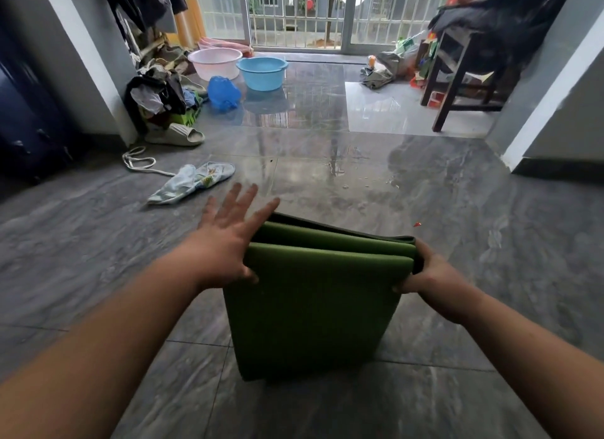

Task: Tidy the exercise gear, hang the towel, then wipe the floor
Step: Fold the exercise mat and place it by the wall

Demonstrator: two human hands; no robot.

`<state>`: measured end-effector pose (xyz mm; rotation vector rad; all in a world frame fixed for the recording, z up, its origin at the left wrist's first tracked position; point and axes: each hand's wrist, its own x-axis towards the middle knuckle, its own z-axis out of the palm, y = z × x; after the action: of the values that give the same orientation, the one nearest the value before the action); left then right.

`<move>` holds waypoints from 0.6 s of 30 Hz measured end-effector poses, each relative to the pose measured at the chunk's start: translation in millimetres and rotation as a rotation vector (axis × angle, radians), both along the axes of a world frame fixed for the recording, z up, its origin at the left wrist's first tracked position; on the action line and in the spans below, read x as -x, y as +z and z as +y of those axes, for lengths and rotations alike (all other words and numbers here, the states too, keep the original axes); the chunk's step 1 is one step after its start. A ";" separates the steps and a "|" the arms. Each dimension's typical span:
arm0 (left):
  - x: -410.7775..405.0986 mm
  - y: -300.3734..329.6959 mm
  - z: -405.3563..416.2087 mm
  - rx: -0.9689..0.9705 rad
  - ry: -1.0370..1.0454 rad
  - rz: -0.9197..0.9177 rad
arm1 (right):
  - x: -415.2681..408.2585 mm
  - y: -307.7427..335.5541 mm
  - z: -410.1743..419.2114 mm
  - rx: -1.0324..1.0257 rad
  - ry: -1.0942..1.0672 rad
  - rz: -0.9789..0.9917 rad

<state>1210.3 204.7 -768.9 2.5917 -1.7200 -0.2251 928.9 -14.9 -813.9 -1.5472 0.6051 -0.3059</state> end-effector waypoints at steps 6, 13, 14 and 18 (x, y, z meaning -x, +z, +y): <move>17.4 9.9 -14.1 -0.202 -0.110 0.113 | 4.9 8.8 -3.8 -0.040 0.184 0.114; 16.9 -6.3 -11.3 -0.009 -0.112 0.123 | 1.6 28.8 2.6 0.383 0.227 0.316; 15.6 -8.1 -10.1 0.005 -0.104 0.109 | 3.2 30.7 5.8 0.426 0.219 0.311; 13.9 -6.8 -9.5 0.040 -0.074 0.052 | 3.2 58.9 19.5 0.673 0.248 0.297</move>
<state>1196.3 195.2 -775.8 2.4747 -1.7858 -0.2550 925.7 4.6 -755.1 -2.3219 0.5565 -0.0867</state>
